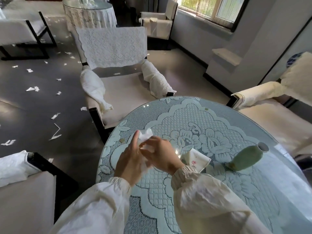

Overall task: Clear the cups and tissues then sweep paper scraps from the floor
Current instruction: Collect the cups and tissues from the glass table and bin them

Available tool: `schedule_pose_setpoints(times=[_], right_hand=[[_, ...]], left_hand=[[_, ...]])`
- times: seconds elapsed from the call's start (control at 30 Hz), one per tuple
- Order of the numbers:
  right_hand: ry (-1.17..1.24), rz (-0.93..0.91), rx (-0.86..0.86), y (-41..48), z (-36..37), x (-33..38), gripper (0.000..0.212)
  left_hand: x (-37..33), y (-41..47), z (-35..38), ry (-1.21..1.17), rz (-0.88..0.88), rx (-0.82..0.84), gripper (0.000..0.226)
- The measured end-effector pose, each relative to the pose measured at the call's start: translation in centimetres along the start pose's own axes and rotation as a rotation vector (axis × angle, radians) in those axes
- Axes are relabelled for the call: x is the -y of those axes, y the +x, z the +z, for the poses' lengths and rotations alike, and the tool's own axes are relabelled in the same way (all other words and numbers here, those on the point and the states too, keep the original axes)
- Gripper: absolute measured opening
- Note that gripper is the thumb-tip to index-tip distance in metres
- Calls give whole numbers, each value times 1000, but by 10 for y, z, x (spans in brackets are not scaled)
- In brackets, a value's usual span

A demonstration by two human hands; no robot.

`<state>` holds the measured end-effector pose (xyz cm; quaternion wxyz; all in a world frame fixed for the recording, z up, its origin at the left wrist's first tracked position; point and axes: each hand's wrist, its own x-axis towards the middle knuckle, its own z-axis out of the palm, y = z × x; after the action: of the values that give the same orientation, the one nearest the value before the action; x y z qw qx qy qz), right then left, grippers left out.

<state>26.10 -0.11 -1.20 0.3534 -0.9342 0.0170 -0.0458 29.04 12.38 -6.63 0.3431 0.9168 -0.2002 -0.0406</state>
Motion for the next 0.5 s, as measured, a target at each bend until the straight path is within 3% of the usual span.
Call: schedule_pose_setpoints(times=[0.07, 0.17, 0.27, 0.43, 0.5], right_hand=[[23, 56, 95, -10, -1, -3, 33], [189, 114, -12, -18, -6, -8, 27], [327, 162, -156, -21, -11, -18, 20], [149, 164, -207, -29, -17, -35, 9], [130, 165, -212, -30, -19, -39, 15]], left_hand=[[-3, 1, -6, -12, 55, -43, 92], [-5, 2, -10, -26, 152, -21, 66], [-11, 0, -6, -94, 98, -17, 59], [-24, -6, 4, -170, 126, 3, 62], [-29, -6, 6, -137, 137, 25, 65]])
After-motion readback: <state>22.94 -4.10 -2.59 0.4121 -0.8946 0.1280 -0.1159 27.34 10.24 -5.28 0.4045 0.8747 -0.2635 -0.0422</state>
